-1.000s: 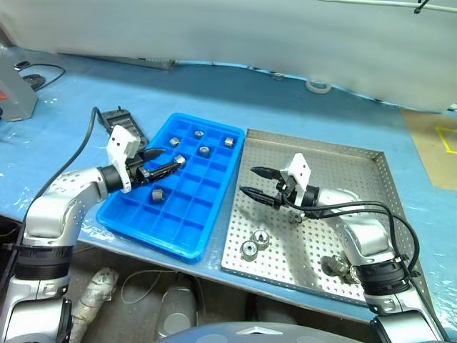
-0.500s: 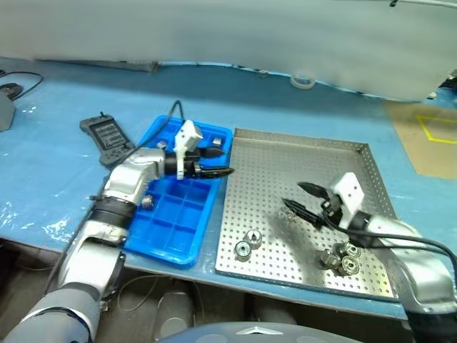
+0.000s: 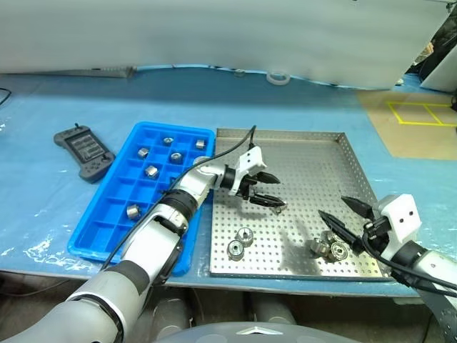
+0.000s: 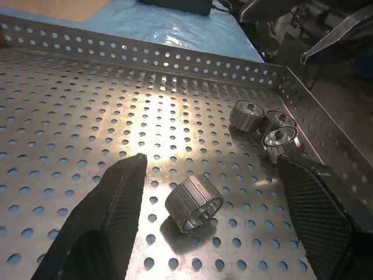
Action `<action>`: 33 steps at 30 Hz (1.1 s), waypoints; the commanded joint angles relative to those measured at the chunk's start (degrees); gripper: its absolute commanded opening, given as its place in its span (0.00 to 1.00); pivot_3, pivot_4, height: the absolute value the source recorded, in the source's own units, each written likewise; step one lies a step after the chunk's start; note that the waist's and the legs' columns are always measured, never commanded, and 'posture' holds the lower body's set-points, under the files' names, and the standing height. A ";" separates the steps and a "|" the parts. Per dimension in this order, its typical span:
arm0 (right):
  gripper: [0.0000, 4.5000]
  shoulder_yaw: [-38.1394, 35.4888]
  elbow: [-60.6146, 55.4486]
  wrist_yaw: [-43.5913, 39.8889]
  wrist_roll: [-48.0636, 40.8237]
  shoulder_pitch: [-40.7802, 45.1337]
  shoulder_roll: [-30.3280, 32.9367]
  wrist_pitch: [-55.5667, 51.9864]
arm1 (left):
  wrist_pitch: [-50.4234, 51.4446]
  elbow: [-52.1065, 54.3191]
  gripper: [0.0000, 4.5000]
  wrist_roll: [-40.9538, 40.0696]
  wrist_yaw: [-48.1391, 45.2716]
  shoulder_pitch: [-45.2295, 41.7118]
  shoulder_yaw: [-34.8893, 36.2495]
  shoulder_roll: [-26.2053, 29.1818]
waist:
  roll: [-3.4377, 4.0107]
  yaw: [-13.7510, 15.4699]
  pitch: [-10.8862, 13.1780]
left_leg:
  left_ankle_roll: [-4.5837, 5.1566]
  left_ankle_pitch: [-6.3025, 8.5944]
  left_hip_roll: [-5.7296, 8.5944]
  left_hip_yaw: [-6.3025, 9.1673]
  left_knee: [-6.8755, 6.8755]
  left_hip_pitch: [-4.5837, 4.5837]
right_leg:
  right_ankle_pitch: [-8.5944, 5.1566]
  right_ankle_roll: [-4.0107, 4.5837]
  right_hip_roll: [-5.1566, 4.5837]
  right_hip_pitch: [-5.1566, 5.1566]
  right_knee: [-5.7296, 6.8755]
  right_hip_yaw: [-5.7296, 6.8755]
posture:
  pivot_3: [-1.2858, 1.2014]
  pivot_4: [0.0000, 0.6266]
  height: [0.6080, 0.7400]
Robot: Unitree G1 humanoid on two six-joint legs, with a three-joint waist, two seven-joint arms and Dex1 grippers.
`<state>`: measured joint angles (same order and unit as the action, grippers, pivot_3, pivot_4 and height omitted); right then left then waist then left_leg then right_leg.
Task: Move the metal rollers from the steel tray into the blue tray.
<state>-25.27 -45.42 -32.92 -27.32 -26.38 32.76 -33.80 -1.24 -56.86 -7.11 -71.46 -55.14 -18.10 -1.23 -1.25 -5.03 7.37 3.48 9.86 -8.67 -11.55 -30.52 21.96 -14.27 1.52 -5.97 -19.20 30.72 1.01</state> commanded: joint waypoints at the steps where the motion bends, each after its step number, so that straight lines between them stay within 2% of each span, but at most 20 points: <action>1: 0.72 -2.99 -4.20 1.74 -0.95 -2.28 -1.35 0.34 | -4.42 -4.64 0.83 1.60 -0.68 -4.15 1.36 -2.14 | 0.05 -1.19 -0.03 | 0.06 0.03 0.05 -0.03 0.00 0.03 | 0.00 0.00 -0.11 -0.02 0.00 0.05 | 0.25 0.24 1.00; 7: 0.72 -1.70 -6.76 4.09 -0.03 -5.18 -3.45 0.63 | -10.98 -10.85 0.83 7.78 -0.60 -5.71 -0.31 -2.73 | 0.23 -5.21 -0.12 | 0.39 0.31 0.22 -0.04 -0.26 0.16 | -0.01 -0.01 -0.29 0.05 -0.12 0.16 | 0.23 0.24 1.00; 18: 0.72 0.31 -5.11 4.99 1.79 -5.15 -3.61 1.71 | -13.77 -13.51 0.83 11.22 -1.37 -7.04 2.06 -0.81 | 0.29 -11.66 -0.12 | 0.75 0.55 0.64 0.12 -0.57 0.58 | -0.02 -0.02 -0.77 0.02 -0.33 0.49 | 0.24 0.24 1.00; 24: 0.72 0.93 -4.35 4.61 2.32 -4.09 -3.10 1.74 | -14.55 -14.65 0.83 14.09 0.49 -7.10 2.01 0.84 | 0.41 -13.29 -0.12 | 1.10 0.74 0.94 0.15 -0.68 0.87 | -0.02 -0.02 -1.15 -0.02 -0.47 0.63 | 0.24 0.24 1.00; 33: 0.72 3.58 -7.18 7.35 2.42 -2.07 -3.01 -1.67 | -15.80 -14.80 0.83 16.08 0.09 -6.71 2.05 3.84 | 0.47 -13.39 -0.11 | 1.45 0.76 0.99 0.16 -0.81 1.04 | -0.01 -0.01 -1.24 0.03 -0.65 0.73 | 0.24 0.24 1.00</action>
<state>-21.53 -50.25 -26.31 -24.77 -28.89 29.19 -35.07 -15.78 -72.08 8.03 -71.84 -61.05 -15.77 3.02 -0.79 -18.42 7.26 4.94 10.62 -7.68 -11.39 -31.33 23.00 -14.27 1.52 -7.21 -19.16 30.08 1.75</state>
